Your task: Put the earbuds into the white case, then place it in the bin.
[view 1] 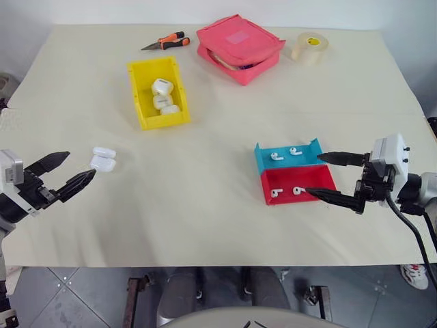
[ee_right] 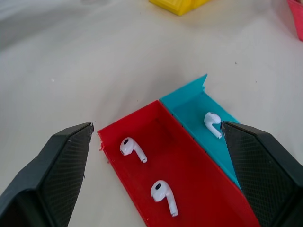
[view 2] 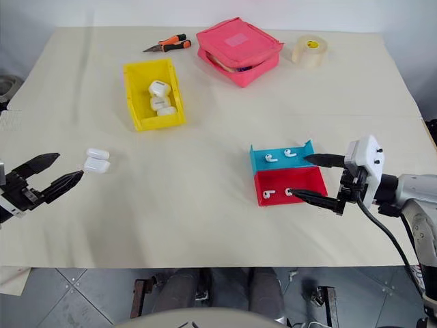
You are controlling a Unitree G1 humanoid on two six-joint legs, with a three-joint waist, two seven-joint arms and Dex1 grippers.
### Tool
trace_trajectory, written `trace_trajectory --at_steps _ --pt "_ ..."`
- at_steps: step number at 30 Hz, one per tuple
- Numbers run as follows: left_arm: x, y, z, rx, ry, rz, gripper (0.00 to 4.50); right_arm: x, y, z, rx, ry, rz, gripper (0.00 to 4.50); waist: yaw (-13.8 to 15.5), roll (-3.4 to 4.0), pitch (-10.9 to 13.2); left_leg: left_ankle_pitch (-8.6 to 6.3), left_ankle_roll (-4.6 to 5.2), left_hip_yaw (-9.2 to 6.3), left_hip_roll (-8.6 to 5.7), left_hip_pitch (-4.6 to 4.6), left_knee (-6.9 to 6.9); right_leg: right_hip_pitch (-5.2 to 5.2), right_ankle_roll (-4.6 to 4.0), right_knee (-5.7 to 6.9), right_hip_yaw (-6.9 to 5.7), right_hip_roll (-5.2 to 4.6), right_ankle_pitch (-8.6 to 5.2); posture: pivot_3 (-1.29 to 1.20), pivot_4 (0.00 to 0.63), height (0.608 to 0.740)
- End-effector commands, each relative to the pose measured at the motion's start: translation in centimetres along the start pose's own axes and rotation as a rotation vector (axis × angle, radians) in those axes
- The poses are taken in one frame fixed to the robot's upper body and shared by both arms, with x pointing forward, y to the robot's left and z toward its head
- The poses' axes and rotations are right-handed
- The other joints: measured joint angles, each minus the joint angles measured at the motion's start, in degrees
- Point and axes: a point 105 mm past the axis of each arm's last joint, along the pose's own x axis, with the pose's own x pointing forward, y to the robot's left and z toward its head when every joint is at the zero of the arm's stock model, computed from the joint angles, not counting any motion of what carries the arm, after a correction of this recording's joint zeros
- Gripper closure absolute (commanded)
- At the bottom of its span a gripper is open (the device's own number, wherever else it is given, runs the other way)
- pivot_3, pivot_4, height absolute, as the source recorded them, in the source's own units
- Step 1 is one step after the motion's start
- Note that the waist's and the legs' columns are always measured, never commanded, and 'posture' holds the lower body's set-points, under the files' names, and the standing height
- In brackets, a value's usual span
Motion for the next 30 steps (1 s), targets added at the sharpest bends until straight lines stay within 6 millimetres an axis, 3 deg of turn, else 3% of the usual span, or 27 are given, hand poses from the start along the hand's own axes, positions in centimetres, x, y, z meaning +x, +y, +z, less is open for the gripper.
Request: trace_trajectory --at_steps 1,11,16,20,30 --pt "0.0 0.4 1.3 0.047 -0.039 0.023 0.02 0.0 -0.2 0.8 -0.040 -0.021 -0.006 0.00 0.0 0.00 0.0 0.00 0.00 0.00 0.00 0.00 0.00 0.00 0.00 0.00 0.02 -0.01 0.00 0.00 0.150 0.740" --pt "0.7 0.7 2.2 0.042 -0.024 0.105 0.02 0.7 -0.5 1.1 -0.057 -0.030 0.016 0.00 -0.2 0.00 0.0 -0.04 -0.03 0.04 0.01 0.00 -0.01 0.00 -0.01 -0.02 -0.01 0.04 0.01 0.00 0.150 0.740" --pt "-0.4 0.0 2.5 0.052 0.025 0.135 0.02 2.0 -1.2 2.2 -0.109 -0.092 0.033 0.00 -0.5 0.01 0.0 -0.04 -0.03 0.05 0.02 0.01 -0.01 0.00 -0.01 -0.01 0.01 0.05 0.01 0.00 0.150 0.740" --pt "-2.8 -0.3 1.8 0.000 0.139 0.222 0.02 3.2 -1.5 2.0 -0.141 -0.080 0.094 0.00 -0.8 0.03 0.0 -0.06 -0.07 0.05 0.09 0.03 -0.01 -0.01 -0.03 -0.04 0.07 0.03 -0.01 0.00 0.150 0.740" --pt "-10.0 -3.3 -0.5 -0.212 0.542 0.394 0.02 5.3 -1.5 1.7 -0.142 -0.116 0.196 0.00 -1.6 0.02 0.1 -0.11 -0.12 -0.03 0.11 -0.01 -0.02 0.00 -0.10 -0.10 0.41 0.01 -0.04 0.00 0.150 0.740"
